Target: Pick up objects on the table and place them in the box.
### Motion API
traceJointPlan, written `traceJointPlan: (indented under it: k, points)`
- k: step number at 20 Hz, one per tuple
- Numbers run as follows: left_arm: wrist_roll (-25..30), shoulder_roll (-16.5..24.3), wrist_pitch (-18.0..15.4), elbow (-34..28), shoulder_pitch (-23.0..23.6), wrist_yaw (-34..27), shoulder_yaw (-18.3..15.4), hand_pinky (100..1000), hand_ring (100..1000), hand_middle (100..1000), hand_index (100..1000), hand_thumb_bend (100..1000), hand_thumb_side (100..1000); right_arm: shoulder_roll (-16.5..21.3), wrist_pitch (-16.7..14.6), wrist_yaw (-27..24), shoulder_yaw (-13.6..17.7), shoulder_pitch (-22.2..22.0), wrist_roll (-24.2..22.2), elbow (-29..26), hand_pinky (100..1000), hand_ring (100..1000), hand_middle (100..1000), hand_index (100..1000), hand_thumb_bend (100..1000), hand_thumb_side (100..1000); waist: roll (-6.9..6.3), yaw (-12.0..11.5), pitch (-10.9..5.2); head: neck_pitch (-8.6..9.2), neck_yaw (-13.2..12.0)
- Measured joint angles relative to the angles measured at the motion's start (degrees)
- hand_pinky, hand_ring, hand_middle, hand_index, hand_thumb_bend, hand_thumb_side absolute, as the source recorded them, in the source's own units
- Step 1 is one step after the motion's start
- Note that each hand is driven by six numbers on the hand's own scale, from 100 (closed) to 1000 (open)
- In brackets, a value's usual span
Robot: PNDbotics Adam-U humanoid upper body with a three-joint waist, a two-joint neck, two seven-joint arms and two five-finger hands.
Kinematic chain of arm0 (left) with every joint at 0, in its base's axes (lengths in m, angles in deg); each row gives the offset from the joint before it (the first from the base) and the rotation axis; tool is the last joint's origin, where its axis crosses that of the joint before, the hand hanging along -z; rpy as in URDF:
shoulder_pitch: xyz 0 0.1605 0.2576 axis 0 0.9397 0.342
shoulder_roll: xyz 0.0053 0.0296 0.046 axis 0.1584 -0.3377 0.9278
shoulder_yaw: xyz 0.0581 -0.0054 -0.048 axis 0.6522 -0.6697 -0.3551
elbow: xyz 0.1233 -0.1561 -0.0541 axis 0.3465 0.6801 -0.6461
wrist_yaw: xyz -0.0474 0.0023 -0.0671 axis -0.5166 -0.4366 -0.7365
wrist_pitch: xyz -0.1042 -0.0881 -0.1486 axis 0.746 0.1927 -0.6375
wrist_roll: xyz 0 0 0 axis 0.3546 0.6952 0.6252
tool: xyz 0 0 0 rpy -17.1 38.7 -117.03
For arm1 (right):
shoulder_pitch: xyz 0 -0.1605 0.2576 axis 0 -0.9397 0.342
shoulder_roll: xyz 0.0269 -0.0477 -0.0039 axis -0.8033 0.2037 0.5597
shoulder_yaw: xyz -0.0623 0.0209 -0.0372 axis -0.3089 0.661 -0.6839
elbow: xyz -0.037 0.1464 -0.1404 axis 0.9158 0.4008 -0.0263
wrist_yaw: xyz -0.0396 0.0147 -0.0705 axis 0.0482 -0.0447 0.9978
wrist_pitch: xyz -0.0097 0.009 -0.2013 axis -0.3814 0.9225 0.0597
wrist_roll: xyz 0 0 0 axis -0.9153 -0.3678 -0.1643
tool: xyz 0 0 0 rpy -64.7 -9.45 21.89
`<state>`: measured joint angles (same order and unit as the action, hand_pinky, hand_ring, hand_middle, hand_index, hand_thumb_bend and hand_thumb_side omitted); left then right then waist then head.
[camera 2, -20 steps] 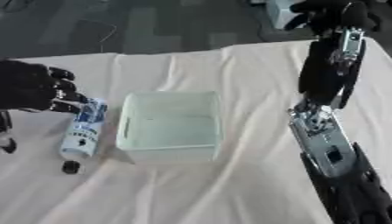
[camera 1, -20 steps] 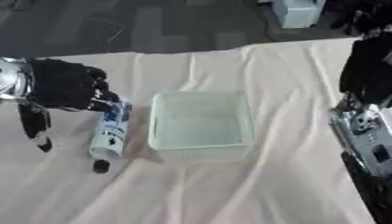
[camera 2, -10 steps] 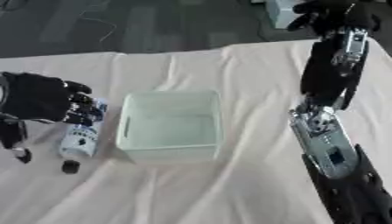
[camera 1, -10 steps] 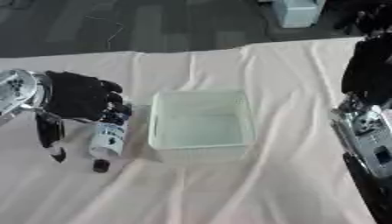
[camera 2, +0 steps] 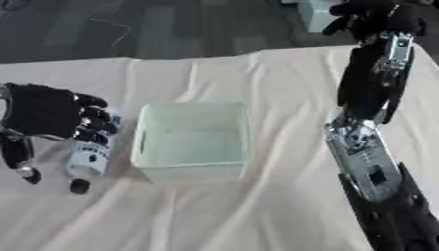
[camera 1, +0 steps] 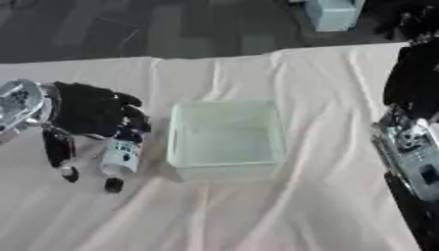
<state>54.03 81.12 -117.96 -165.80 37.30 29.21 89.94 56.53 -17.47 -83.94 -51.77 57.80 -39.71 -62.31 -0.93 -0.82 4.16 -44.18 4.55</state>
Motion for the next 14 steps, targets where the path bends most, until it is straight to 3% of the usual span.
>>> traceJointPlan:
  k: [14]
  points:
    - [-0.36,-2.01,-0.37,0.33,-2.63,-1.19,-0.47,890,837,839,869,722,428,-0.50,-0.19,-0.43,-0.10,0.54,-0.24,0.32,381,537,591,631,100,1000,0.34,0.66,0.98,0.00,-0.12]
